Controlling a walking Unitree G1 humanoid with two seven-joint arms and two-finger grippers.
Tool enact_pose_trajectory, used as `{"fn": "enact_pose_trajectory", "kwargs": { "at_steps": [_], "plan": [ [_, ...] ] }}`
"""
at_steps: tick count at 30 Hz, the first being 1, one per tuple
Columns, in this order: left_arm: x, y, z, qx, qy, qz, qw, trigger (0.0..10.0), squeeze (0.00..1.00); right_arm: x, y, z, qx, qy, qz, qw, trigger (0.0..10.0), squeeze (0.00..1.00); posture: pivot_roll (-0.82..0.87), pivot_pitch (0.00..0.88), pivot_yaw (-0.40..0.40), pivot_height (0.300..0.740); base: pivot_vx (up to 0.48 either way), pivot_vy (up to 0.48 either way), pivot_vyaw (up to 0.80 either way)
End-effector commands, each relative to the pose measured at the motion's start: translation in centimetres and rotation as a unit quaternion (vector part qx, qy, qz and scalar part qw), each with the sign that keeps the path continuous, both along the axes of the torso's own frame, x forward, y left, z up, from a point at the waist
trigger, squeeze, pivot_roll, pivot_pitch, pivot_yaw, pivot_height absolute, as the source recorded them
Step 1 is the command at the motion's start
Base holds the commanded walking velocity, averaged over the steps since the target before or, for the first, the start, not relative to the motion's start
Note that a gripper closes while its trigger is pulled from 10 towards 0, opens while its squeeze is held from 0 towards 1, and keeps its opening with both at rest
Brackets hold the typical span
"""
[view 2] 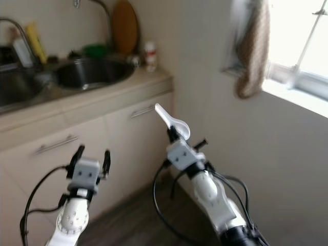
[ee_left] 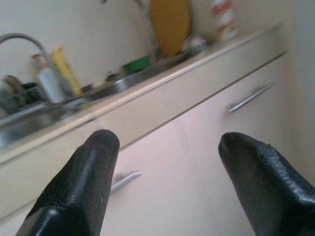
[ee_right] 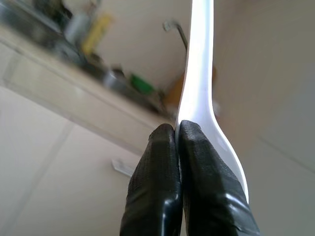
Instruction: Kitchen organization
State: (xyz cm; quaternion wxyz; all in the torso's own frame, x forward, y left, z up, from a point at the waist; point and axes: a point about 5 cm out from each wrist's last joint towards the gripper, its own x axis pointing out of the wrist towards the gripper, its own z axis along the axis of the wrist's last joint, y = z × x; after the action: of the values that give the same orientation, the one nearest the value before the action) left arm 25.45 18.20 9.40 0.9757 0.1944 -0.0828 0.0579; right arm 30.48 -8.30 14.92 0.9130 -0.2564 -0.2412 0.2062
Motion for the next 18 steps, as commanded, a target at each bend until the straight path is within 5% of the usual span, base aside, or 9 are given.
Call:
{"fn": "enact_pose_trajectory", "kwargs": {
  "at_steps": [1, 18],
  "plan": [
    [0.3, -0.7, 0.8, -0.001, -0.017, -0.006, 1.000, 10.0, 0.00, 0.2, -0.9, 0.0, -0.008, 0.003, -0.011, 1.000, 10.0, 0.00, -0.02, 0.000, -0.003, 0.740, 0.337, 0.000, 0.80],
    [0.7, -0.5, 2.0, 0.005, -0.040, 0.000, 0.999, 10.0, 0.00, 0.9, -1.3, 1.6, 0.036, -0.003, -0.028, 0.999, 10.0, 0.00, -0.02, 0.000, -0.003, 0.740, 0.336, 0.000, 0.61]
  ]
}}
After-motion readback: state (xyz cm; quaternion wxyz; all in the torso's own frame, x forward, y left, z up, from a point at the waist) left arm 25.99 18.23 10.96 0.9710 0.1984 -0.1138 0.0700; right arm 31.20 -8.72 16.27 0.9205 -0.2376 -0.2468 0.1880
